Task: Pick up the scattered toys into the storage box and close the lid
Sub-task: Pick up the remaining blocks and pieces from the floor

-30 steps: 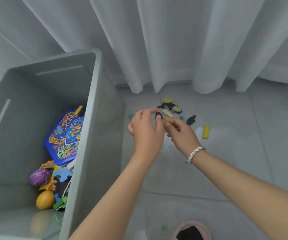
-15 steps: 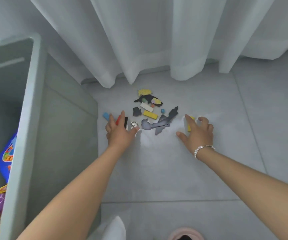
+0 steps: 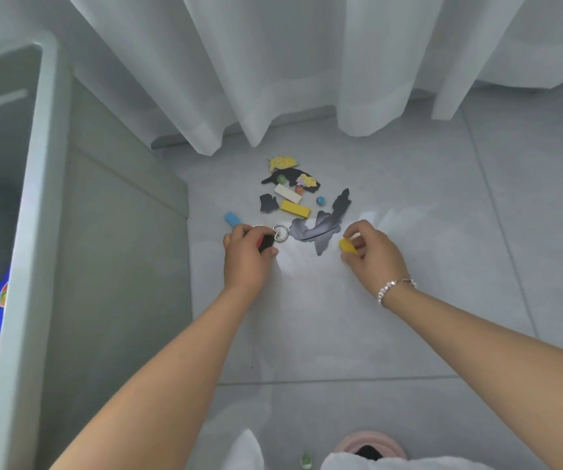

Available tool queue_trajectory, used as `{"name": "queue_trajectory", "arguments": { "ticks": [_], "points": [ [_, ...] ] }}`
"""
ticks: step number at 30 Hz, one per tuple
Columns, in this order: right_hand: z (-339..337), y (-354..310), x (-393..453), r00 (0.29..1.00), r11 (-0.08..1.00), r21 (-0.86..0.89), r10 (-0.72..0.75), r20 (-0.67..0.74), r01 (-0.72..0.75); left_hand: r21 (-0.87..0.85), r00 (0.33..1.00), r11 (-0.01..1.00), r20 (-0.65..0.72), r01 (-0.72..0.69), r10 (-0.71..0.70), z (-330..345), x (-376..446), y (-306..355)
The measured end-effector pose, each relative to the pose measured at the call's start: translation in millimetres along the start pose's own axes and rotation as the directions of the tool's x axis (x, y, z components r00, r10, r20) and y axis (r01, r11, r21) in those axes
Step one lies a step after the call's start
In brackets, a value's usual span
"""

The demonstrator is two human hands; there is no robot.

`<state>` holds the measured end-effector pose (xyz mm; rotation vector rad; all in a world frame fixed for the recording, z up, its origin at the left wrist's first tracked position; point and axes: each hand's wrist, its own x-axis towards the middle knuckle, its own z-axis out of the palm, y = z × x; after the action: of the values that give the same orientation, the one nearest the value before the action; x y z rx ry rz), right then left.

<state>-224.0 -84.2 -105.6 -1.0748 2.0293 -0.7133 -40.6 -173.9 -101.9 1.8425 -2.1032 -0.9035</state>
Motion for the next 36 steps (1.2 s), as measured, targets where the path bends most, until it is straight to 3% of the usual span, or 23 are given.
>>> {"name": "queue_trajectory", "arguments": {
  "ticks": [4,7,12,15,18,22,29,32,36],
  "points": [
    [-2,-6,-2,0.979,0.925,0.319,0.195,0.062,-0.205,0.054,1.0,0.999,-0.009,-0.007,0.008,7,-15,2],
    [-5,-11,-2,0.941,0.817,0.47,0.255,0.224,-0.334,0.032,0.999,0.999,-0.018,0.039,-0.039,10,-24,6],
    [-1,-26,-5,0.803,0.381,0.707,0.276,0.528,-0.596,-0.396,0.989,0.908,0.009,0.138,-0.146,6,-44,40],
    [4,-35,-5,0.75,0.203,0.722,0.206,0.628,-0.661,-0.49,0.99,0.86,0.082,0.14,-0.114,9,-55,64],
    [7,-39,-2,0.736,0.074,0.746,0.26,0.626,-0.661,-0.486,0.991,0.863,0.067,0.136,-0.119,14,-52,67],
    [4,-34,-1,0.737,0.215,0.711,0.313,0.599,-0.669,-0.337,0.97,0.926,-0.109,0.168,-0.216,15,-33,48],
    [6,-27,-3,0.738,0.305,0.674,0.343,0.581,-0.673,-0.144,0.977,0.968,-0.026,0.206,-0.212,20,-3,27],
    [7,-29,-5,0.738,0.343,0.655,0.365,0.567,-0.673,-0.173,0.972,0.959,-0.029,0.224,-0.232,17,-1,26],
    [12,-34,-4,0.753,0.4,0.64,0.404,0.52,-0.656,-0.375,0.966,0.892,0.036,0.252,-0.257,14,-23,34]
  ]
}}
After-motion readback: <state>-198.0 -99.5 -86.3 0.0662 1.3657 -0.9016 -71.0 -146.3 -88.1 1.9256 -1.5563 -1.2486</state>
